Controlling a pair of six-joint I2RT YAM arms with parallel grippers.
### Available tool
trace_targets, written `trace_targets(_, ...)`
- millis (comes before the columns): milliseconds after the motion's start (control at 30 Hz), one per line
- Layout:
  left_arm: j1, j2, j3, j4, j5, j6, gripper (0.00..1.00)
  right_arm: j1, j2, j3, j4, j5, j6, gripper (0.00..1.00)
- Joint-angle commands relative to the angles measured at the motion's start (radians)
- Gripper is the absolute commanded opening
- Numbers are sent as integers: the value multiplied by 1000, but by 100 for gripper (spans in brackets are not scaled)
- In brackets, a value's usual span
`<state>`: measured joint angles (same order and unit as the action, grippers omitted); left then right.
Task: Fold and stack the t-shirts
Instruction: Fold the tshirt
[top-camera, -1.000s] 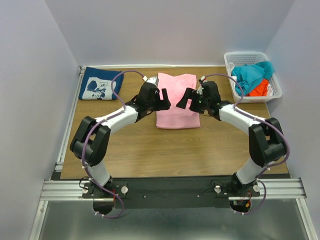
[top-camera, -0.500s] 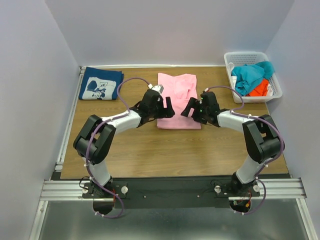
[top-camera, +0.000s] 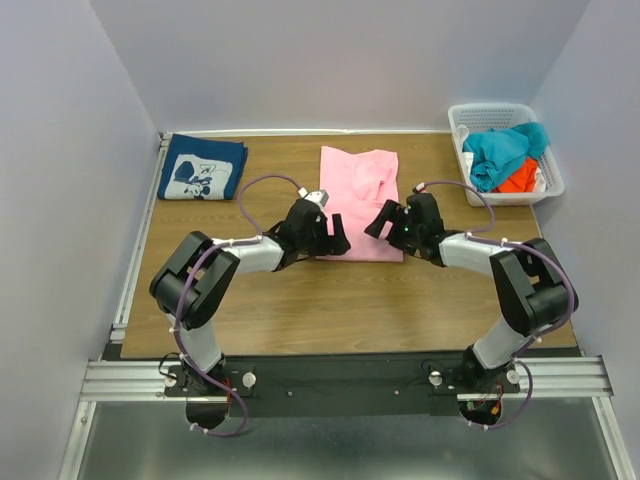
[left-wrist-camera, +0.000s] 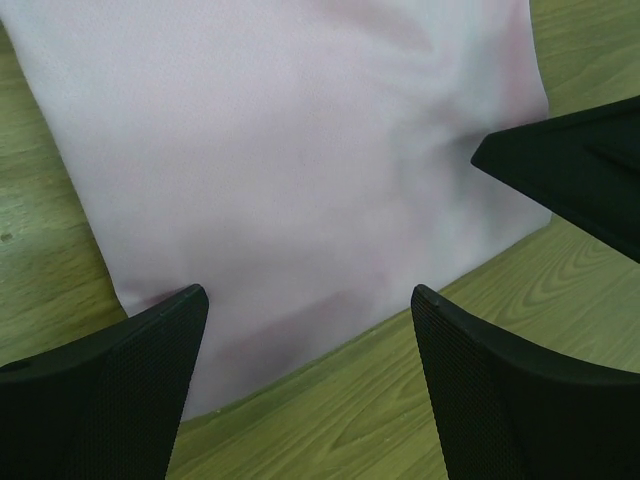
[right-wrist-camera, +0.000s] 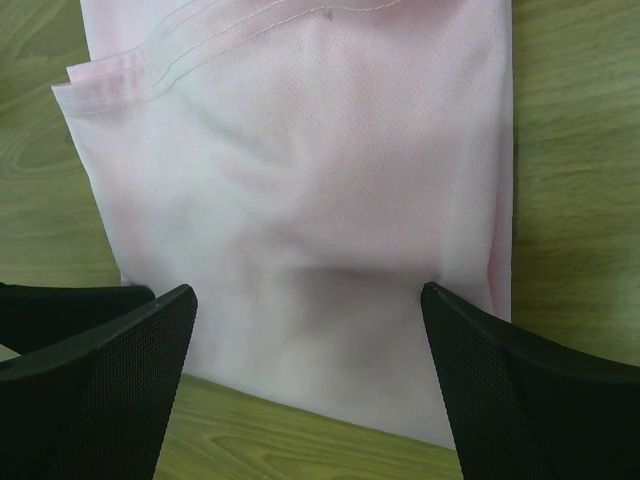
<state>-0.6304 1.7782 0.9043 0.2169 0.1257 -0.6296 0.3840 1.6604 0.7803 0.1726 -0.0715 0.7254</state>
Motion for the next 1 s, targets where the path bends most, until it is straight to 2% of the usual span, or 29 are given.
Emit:
trace_targets(0,-8,-23,-61,-62,-17,-16,91,-5,-16,-70,-162,18,-10,100)
trace_targets(167,-69,-175,-70,-105,-96,-19,91,-4,-169,-81,-171,-76,-26,100)
trace_targets(233,-100,-251,-82,-142,-165,-34,91,-4,-264,-96,-211,-68,-38,100)
trace_targets(400,-100,-367,-143,-180,-230,-67,93,-4,-433,-144,-284,13,-43,100)
trace_targets(500,-95,-372,-173,-195,-256,-88,93,-4,-502,-202,-315,50,-44,100)
trace_targets(633,-86,-321,-183,-189,-248,-104,92,-4,-518,-243,-323,67,-26,100)
trace_targets(833,-52,-241,-188,-143,-224,-119,80,-4,-456,-233,-323,101,-3,100)
trace_targets(900,-43,-226,-177,-125,-215,-128,74,-4,-432,-236,-321,99,2,100)
trace_targets(933,-43,-211,-176,-117,-206,-136,66,-4,-421,-236,-323,101,5,100)
trace_targets(967,-42,-203,-176,-107,-196,-133,63,-4,-419,-237,-323,101,5,100)
